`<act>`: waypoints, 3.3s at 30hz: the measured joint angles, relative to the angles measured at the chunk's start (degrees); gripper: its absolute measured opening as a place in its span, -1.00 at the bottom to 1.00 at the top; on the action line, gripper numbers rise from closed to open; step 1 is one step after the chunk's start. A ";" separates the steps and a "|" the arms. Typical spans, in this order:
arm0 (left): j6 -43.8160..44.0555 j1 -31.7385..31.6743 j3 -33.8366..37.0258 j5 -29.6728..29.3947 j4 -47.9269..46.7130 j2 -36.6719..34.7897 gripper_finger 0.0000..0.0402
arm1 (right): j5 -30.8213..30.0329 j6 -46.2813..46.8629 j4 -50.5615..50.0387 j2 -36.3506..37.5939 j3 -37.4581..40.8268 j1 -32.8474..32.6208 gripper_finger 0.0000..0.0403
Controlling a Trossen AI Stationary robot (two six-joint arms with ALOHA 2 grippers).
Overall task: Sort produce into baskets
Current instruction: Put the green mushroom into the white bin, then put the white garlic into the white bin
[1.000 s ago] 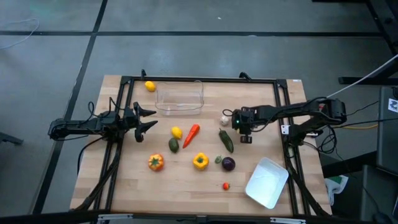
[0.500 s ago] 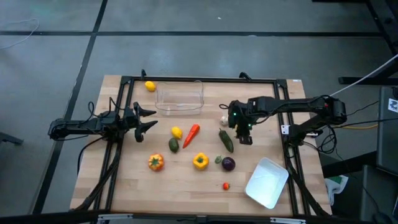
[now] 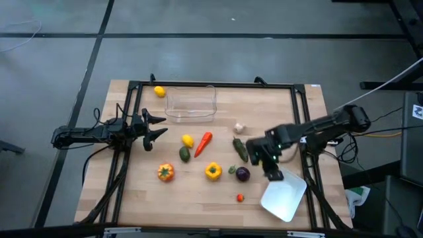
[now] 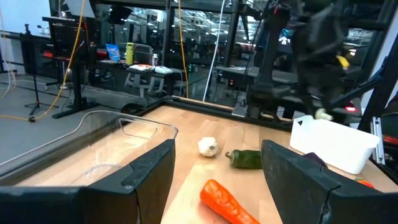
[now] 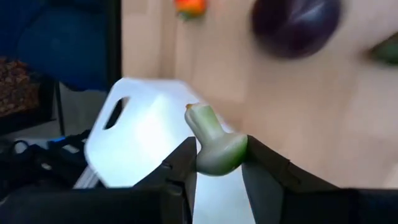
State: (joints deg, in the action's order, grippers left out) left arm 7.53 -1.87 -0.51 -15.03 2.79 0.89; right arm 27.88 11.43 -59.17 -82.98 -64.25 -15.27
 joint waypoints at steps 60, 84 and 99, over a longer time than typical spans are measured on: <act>0.00 0.00 0.00 0.01 -0.01 0.00 0.17 | -13.46 15.33 -11.27 -0.17 0.22 -25.20 0.14; 1.44 0.00 0.00 0.03 0.00 0.00 0.17 | -33.48 -7.76 -5.62 -0.22 -5.51 -1.69 0.14; 1.49 0.00 0.00 0.05 -0.02 0.02 0.17 | -34.78 -33.40 12.49 -10.90 -5.44 21.21 0.14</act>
State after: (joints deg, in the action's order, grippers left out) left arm 9.02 -1.87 -0.51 -14.99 2.76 0.91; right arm -6.90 -21.97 -46.68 -93.88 -69.69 5.94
